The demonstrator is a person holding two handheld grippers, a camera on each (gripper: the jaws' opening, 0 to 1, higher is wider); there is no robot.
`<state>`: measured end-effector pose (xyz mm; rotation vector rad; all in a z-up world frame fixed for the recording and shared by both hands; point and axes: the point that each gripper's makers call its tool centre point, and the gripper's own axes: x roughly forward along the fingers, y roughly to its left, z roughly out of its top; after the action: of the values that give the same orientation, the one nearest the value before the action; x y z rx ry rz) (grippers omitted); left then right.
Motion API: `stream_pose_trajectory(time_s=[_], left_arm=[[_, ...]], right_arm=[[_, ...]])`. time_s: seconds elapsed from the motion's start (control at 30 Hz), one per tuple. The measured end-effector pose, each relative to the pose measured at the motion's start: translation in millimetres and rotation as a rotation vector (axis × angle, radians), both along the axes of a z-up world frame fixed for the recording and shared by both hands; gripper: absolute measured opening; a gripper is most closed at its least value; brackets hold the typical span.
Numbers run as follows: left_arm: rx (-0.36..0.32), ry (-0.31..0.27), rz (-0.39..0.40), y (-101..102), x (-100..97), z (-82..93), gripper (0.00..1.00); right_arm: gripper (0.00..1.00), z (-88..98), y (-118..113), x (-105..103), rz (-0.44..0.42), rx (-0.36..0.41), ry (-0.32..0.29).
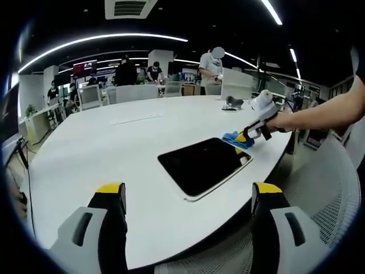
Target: Wipe the mirror surface with the cleaning cloth until all visible marks leave the cleaned area.
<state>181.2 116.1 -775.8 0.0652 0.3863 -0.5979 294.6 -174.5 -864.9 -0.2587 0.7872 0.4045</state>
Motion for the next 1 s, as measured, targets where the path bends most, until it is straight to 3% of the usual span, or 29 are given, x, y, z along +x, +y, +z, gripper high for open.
stream_pose_trajectory(time_s=[0.23, 0.33, 0.43, 0.57, 0.77, 0.83, 1.0], left_arm=[[0.002, 0.004, -0.002, -0.5, -0.9, -0.5, 0.89], [0.002, 0.004, -0.003, -0.9, -1.5, -0.3, 0.89], [0.001, 0.004, -0.005, -1.1, -1.8, -0.2, 0.88], [0.000, 0.003, -0.004, -1.0, -1.7, 0.0, 0.88], [-0.002, 0.001, -0.004, -1.2, -1.7, 0.4, 0.88], [-0.003, -0.006, -0.001, -0.8, -1.1, 1.6, 0.88], [-0.005, -0.006, 0.000, -0.7, -0.7, 1.6, 0.88]], right_arm=[[0.01, 0.7, -1.7, 0.7, -0.111, 0.154, 0.005], [0.01, 3.7, -0.4, -3.0, -0.143, 0.177, 0.004], [0.00, 13.7, 4.1, -1.7, -0.184, 0.240, -0.042], [0.00, 20.6, 1.3, 10.9, -0.191, 0.250, -0.063], [0.00, 35.0, 25.1, 13.4, -0.189, 0.291, -0.062], [0.00, 33.3, 35.3, 11.9, -0.159, 0.301, -0.040], [0.00, 16.0, 34.4, 39.9, -0.130, 0.281, -0.018]])
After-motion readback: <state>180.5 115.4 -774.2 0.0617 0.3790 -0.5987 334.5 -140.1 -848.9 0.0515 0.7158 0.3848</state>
